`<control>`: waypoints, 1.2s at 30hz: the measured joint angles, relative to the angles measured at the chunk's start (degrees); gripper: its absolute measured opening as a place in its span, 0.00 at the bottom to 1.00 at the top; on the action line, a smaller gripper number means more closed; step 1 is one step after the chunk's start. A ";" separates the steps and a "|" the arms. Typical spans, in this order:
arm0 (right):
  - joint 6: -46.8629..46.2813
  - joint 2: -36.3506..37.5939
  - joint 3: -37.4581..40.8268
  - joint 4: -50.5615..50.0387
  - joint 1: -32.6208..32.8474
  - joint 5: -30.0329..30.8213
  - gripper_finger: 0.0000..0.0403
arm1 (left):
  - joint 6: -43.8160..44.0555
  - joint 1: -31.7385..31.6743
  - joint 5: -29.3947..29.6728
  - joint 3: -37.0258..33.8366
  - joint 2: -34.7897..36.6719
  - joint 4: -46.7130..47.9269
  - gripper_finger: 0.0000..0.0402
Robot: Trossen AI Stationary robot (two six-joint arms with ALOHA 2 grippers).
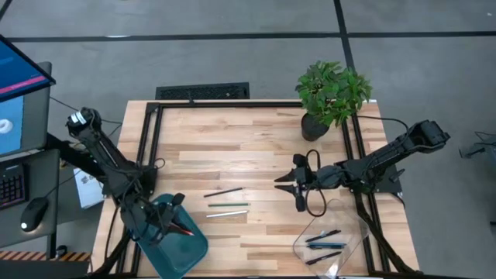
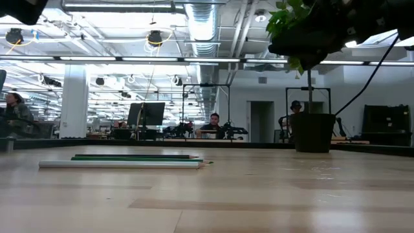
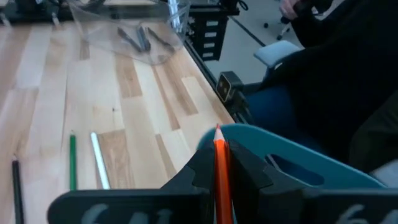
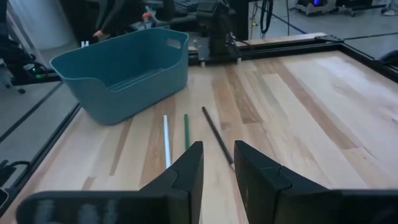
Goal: Sort pens & pencils
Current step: Put the orange pencil in the blue bin, then put the black pencil in the blue bin
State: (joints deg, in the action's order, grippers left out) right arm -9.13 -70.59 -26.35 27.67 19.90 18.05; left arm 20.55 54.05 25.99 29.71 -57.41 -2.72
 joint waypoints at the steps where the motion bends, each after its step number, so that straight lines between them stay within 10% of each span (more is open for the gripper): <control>1: 0.01 0.00 0.00 0.28 0.00 0.01 0.28 | 0.83 0.24 0.01 0.00 0.01 0.48 0.03; 36: 0.16 0.00 0.00 1.14 -0.02 0.01 0.28 | 14.72 2.81 -0.44 0.00 -0.02 6.38 0.18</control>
State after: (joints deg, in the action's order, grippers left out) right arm -8.96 -70.59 -26.35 28.81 19.88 18.06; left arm 35.27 56.86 25.54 29.71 -57.43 3.66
